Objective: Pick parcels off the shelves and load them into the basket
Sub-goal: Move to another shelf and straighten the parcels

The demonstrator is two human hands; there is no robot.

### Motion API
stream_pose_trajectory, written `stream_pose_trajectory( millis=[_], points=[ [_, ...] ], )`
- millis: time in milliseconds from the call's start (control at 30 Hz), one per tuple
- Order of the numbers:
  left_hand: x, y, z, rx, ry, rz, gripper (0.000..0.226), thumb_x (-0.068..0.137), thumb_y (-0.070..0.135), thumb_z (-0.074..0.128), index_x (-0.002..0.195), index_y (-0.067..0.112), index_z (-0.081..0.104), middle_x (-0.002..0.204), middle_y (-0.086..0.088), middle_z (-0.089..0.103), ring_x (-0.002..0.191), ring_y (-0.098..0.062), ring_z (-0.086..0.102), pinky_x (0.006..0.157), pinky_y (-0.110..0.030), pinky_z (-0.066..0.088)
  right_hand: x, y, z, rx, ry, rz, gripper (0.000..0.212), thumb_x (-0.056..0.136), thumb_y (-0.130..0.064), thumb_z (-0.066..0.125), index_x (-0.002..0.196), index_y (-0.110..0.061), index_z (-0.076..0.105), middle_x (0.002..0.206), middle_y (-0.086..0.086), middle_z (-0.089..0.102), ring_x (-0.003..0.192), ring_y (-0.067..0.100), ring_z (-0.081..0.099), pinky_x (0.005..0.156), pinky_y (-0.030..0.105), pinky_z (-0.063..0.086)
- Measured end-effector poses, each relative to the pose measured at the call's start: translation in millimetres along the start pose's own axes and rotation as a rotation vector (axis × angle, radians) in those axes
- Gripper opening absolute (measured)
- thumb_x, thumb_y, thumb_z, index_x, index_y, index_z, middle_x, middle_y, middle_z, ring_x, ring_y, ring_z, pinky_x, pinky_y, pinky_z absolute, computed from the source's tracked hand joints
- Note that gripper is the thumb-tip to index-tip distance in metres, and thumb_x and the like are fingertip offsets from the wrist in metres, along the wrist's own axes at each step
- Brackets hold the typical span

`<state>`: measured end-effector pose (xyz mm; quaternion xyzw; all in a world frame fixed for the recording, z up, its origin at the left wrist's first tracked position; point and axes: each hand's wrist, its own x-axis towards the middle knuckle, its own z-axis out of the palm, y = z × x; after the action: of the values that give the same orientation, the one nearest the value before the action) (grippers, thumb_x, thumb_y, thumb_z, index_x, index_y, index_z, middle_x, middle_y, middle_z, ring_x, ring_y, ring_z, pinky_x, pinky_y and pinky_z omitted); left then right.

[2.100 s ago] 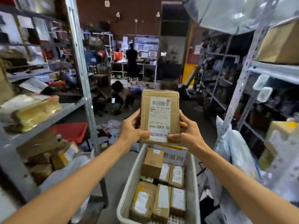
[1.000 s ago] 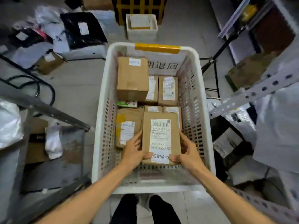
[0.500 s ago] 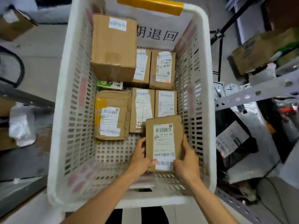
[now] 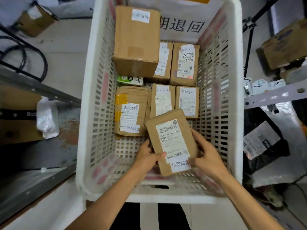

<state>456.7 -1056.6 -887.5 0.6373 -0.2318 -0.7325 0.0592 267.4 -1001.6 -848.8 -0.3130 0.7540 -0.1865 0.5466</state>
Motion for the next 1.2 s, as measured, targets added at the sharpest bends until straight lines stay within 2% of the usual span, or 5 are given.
stream_pose_trajectory(
  millis=[300,433,633,900,1200],
  points=[
    [-7.7,2.0,14.5,-0.223,-0.057,-0.055,0.035,0.086,-0.01,0.055,0.11,0.012,0.041,0.107,-0.011,0.065,0.095,-0.027,0.065,0.077,-0.04,0.055,10.8,-30.3,19.0,-0.793,-0.034,0.074,0.152,0.035,-0.064,0.088,0.146,-0.008,0.0,0.136,0.013,0.034,0.126,0.031,0.038,0.102,0.044,0.04],
    [-5.4,14.5,19.9,-0.261,-0.079,-0.082,0.008,0.094,0.014,0.051,0.099,0.014,0.045,0.087,-0.009,0.06,0.077,-0.02,0.058,0.072,-0.032,0.05,12.6,-21.9,28.3,-0.798,0.024,0.167,0.169,0.027,-0.071,0.084,0.145,-0.002,-0.015,0.135,0.016,0.026,0.128,0.033,0.029,0.104,0.049,0.039],
    [-3.3,14.2,17.3,-0.257,-0.101,-0.101,0.029,0.094,0.021,0.051,0.12,0.009,0.046,0.088,-0.012,0.056,0.084,-0.024,0.057,0.089,-0.036,0.049,22.3,-25.2,32.2,-0.859,0.078,0.192,0.163,0.036,-0.065,0.086,0.146,0.001,-0.013,0.136,0.015,0.026,0.127,0.033,0.029,0.101,0.051,0.035],
    [1.6,16.9,-25.8,0.689,0.338,0.515,0.066,0.084,0.013,0.064,0.141,0.017,0.03,0.135,0.002,0.032,0.12,-0.01,0.036,0.098,-0.023,0.029,29.4,-21.1,4.2,-1.15,-0.161,-0.195,0.151,0.041,-0.055,0.089,0.148,-0.009,-0.007,0.139,0.01,0.025,0.13,0.028,0.027,0.11,0.055,0.023],
    [35.9,52.8,-46.5,1.23,0.18,0.681,0.051,0.09,0.014,0.052,0.139,0.014,0.037,0.127,-0.003,0.042,0.116,-0.02,0.044,0.086,-0.029,0.042,62.6,-0.5,27.6,-1.317,-0.365,-0.261,0.153,0.043,-0.047,0.092,0.15,-0.007,-0.01,0.146,0.013,0.019,0.138,0.035,0.018,0.114,0.064,0.002]
  ],
)
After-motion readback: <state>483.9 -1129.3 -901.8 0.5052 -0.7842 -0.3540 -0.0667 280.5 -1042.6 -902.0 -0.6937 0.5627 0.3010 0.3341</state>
